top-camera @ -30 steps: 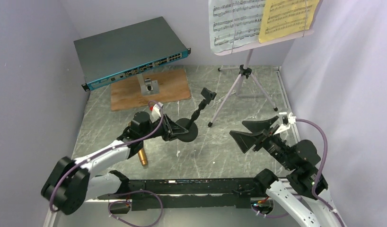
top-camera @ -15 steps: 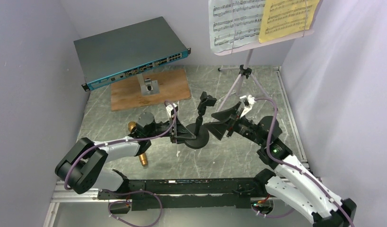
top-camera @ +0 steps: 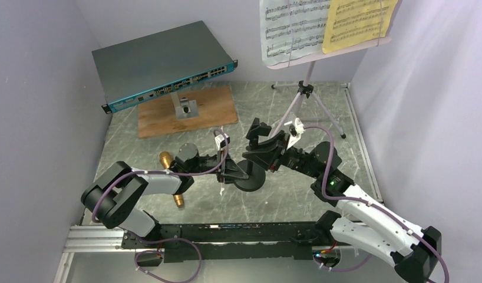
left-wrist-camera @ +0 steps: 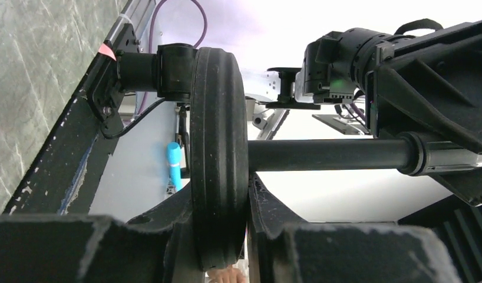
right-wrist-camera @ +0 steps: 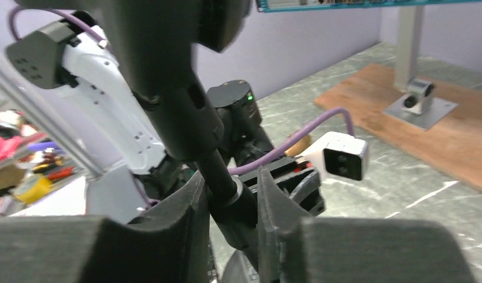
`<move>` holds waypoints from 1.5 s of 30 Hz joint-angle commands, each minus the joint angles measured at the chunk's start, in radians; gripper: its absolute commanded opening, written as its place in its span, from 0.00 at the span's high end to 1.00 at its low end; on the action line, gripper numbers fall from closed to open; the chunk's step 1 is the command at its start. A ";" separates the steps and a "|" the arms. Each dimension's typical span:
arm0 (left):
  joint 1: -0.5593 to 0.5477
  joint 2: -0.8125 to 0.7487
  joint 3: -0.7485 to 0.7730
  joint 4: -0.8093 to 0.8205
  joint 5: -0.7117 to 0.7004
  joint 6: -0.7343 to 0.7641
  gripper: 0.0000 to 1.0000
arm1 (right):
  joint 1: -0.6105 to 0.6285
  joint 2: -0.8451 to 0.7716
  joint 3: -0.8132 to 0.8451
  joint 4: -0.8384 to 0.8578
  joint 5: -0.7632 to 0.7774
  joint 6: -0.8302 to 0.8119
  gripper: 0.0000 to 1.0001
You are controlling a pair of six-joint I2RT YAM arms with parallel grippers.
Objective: Set up the instrument practice props
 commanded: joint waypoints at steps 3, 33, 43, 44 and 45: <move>-0.004 -0.079 0.023 -0.074 -0.036 0.108 0.66 | 0.048 0.018 0.111 -0.209 0.149 -0.132 0.97; -0.003 -0.938 0.407 -2.040 -1.214 0.611 0.10 | 0.395 0.540 0.205 -0.096 1.622 0.172 1.00; -0.002 -0.980 0.379 -2.042 -1.181 0.625 0.09 | 0.431 0.805 0.303 -0.108 1.637 0.270 1.00; -0.003 -0.980 0.365 -2.032 -1.177 0.623 0.09 | 0.439 0.822 0.303 -0.099 1.638 0.258 1.00; -0.003 -0.978 0.356 -2.031 -1.180 0.618 0.08 | 0.448 0.834 0.305 -0.102 1.643 0.254 1.00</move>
